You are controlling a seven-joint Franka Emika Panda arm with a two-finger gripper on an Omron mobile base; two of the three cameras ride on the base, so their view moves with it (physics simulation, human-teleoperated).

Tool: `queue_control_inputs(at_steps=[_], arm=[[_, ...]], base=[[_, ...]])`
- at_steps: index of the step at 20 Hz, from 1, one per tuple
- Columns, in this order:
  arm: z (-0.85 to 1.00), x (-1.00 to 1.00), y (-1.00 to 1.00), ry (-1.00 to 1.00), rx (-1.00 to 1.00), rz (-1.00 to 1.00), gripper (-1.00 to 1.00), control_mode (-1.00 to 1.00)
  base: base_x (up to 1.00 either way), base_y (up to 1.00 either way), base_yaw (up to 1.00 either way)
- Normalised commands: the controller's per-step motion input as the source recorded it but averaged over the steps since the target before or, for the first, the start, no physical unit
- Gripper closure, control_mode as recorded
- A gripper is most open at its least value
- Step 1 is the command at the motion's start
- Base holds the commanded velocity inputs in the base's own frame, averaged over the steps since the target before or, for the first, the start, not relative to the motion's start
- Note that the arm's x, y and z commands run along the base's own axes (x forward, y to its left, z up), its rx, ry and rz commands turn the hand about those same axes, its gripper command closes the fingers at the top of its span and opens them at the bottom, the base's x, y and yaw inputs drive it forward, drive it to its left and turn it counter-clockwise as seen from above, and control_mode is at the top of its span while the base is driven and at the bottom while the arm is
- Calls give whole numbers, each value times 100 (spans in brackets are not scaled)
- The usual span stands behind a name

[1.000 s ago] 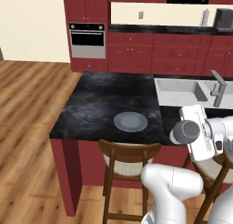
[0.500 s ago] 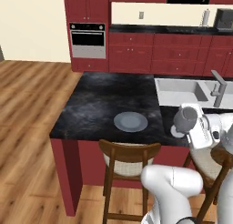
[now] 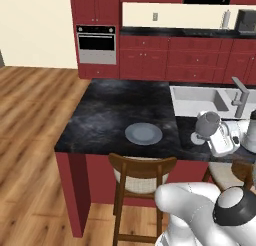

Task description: Retrieve the wine glasses from the counter and place one next to each plate.

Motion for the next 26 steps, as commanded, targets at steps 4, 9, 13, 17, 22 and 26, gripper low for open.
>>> queue_control_inputs(at_steps=[4,9,13,17,22,26], arm=[[-31,67,-32,15,1,6,100,-100],[-9,37,0,13,0,-2,100,-100],[-3,30,7,4,0,-7,100,-100],[-1,17,0,0,0,-5,100,-100],[-11,29,2,-2,0,-10,100,-100],[-18,36,7,-1,0,-16,100,-100]], base=[[0,0,0],[0,0,0],[0,0,0],[0,0,0],[0,0,0],[0,0,0]])
